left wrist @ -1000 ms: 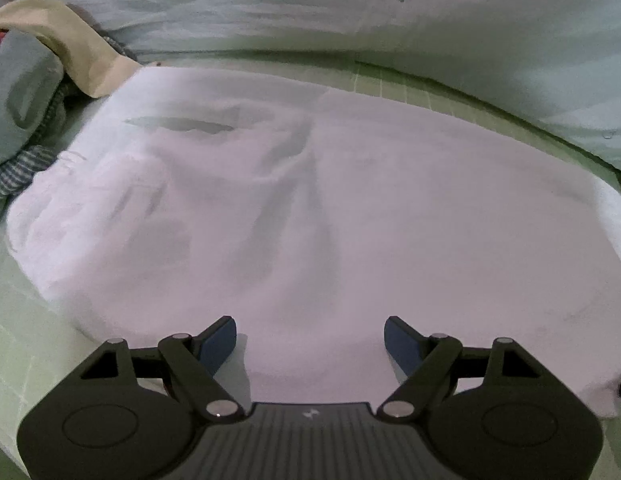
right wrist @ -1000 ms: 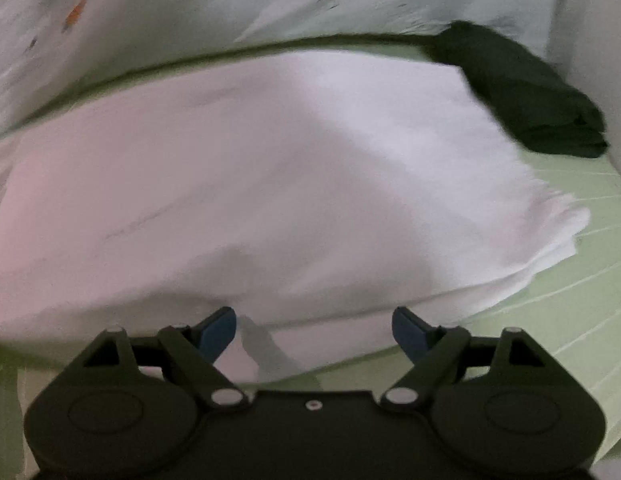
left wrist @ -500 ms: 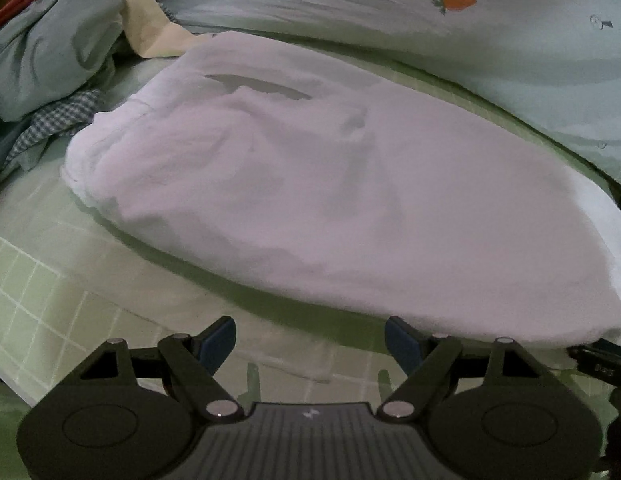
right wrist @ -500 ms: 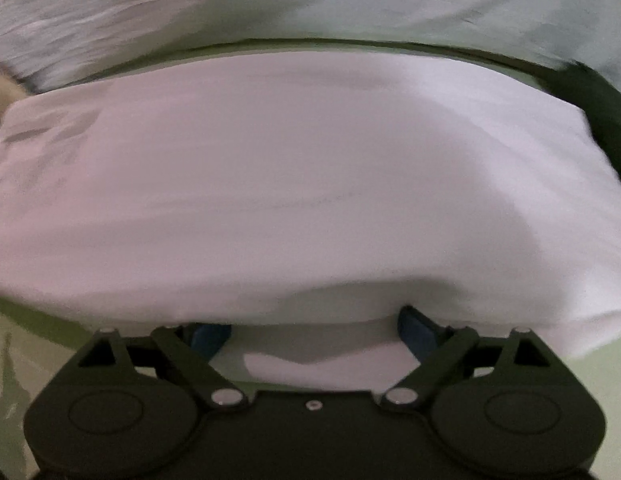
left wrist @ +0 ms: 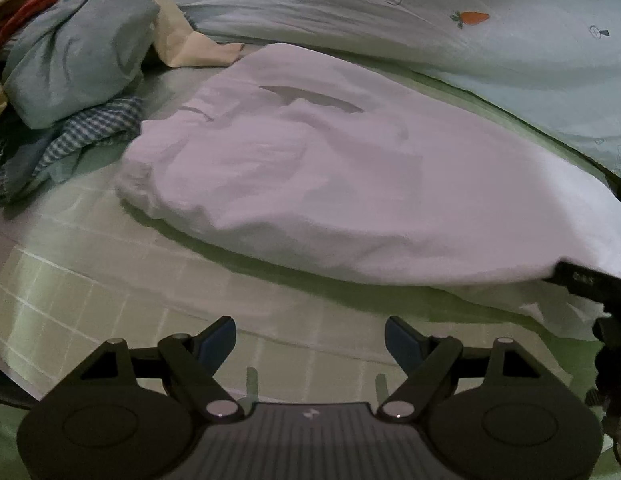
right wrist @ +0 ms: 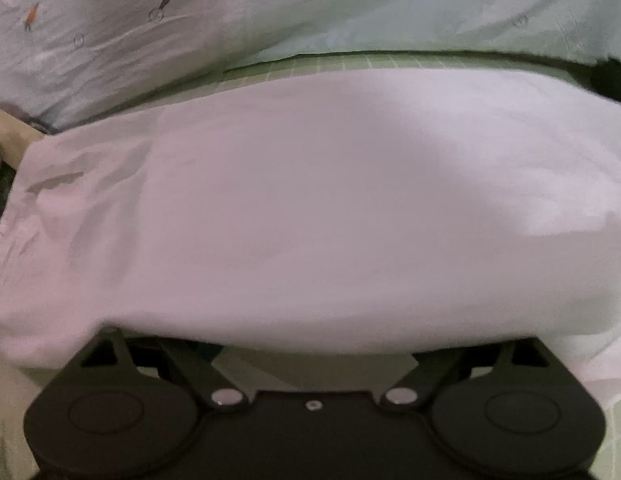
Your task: Fold clothes
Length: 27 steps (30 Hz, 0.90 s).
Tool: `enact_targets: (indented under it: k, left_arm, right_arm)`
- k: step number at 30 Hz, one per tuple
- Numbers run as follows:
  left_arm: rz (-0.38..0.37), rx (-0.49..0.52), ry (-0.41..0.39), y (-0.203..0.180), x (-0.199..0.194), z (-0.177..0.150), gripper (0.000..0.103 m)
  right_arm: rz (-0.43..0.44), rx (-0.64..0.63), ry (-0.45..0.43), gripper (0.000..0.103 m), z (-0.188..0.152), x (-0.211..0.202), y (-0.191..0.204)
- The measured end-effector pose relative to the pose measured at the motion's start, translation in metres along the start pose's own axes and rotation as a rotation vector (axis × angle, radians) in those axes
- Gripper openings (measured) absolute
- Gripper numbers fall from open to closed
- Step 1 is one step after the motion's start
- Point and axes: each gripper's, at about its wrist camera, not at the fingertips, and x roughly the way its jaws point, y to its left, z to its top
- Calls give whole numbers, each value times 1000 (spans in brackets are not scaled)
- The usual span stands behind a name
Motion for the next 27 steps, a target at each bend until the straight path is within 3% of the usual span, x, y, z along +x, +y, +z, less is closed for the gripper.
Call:
enact_targets:
  k: [8,16,22,27]
  left_arm:
    - [-18,-46,12,28,1,-5,82]
    - [-41,-53,27,35,4,-7,82]
    - [-60,-56,48,37,8,-10,82]
    - [-66,-59,61,38,10,-12,82]
  right_arm:
    - [-79,-11,8,93,9,16,50]
    - [-24,-138,24,92,-25,-5,92]
    - [-11,-200,3,77,-47,-29,92]
    - [-20,-201,13,71,-51,-34,93]
